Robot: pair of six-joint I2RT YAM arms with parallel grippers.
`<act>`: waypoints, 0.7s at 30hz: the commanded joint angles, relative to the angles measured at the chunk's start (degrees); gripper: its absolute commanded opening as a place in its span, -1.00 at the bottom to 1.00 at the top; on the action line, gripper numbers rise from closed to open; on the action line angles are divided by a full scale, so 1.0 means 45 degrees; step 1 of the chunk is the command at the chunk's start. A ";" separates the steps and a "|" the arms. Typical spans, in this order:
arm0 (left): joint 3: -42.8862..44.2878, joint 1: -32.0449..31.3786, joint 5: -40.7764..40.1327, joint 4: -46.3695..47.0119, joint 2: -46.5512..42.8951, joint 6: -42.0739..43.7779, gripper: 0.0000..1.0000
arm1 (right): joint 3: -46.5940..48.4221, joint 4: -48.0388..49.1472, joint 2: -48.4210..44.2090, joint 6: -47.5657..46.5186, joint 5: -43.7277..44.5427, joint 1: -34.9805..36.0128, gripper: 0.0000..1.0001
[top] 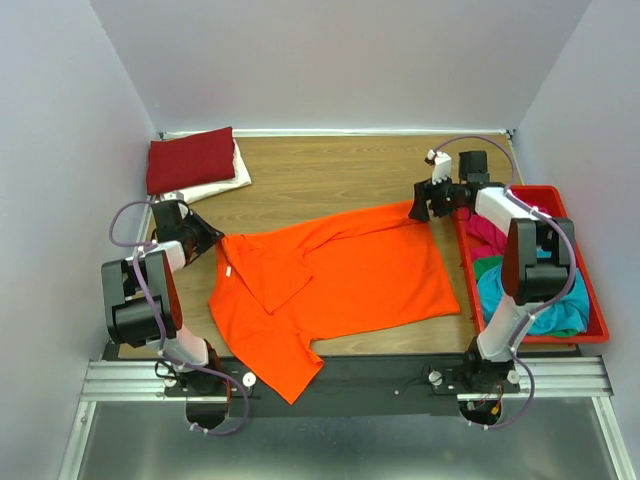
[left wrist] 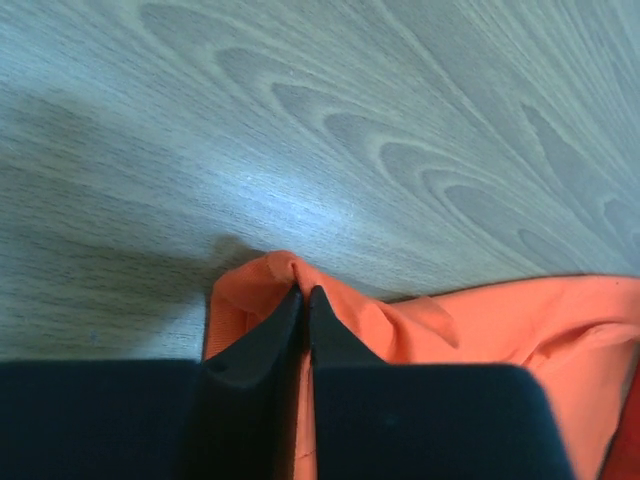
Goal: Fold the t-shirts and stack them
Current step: Fold the tshirt
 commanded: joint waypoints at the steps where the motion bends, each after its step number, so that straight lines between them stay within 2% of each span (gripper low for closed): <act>1: 0.0045 0.0131 0.0190 0.0363 -0.0256 0.0040 -0.88 | 0.1106 -0.0150 0.0982 0.0572 0.0938 -0.0036 0.62; 4: -0.0189 0.0326 0.0073 0.0402 -0.0510 0.0020 -0.96 | 0.1673 -0.0189 0.1586 0.0826 0.1231 -0.0016 0.61; 16: -0.0248 0.0620 -0.0005 0.0344 -0.0843 0.0079 -1.00 | 0.2983 -0.0267 0.3405 0.1139 0.1739 0.0120 0.56; 21: -0.0248 0.0717 -0.0025 0.0363 -0.0882 0.0079 -1.00 | 0.3120 -0.0501 0.3834 0.1139 0.1662 0.0276 0.38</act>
